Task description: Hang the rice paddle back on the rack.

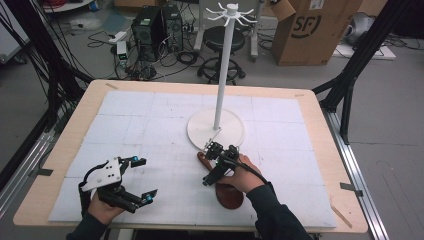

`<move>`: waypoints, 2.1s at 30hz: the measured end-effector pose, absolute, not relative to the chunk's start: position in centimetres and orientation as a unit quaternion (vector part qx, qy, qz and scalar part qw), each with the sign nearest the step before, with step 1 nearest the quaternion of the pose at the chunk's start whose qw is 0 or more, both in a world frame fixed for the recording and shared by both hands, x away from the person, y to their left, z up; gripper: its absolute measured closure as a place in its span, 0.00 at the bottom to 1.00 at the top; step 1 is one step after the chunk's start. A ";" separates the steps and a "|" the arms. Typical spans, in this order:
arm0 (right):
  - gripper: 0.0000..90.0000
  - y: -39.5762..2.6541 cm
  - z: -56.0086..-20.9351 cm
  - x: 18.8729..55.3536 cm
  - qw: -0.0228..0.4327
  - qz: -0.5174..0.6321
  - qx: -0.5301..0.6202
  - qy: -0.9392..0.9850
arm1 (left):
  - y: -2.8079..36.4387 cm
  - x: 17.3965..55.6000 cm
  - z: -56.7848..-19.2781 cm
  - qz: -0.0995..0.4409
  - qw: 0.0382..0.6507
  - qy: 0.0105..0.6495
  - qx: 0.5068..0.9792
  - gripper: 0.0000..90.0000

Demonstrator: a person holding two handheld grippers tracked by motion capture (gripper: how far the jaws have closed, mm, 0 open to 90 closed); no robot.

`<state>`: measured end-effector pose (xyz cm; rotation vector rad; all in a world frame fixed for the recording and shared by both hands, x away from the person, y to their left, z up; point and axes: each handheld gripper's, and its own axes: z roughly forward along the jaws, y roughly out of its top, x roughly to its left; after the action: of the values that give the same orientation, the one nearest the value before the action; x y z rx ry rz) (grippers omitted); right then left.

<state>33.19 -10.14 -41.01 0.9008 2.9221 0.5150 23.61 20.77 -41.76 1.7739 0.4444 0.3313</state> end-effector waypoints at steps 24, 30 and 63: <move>0.57 -8.7 -41.2 35.1 -0.017 0.109 0.330 0.938 | 20.7 23.5 -41.8 0.144 0.598 0.190 0.765 0.02; 0.64 -8.6 -41.2 35.1 -0.018 0.102 0.347 0.932 | 20.6 23.5 -41.8 0.144 0.597 0.191 0.766 0.02; 0.75 -6.6 -41.3 34.7 0.019 0.041 0.350 0.936 | 20.7 23.5 -41.8 0.143 0.597 0.190 0.766 0.02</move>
<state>34.72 -6.56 -41.26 1.0869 2.9040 0.1282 23.52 20.66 -41.79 1.7785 0.4422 0.3321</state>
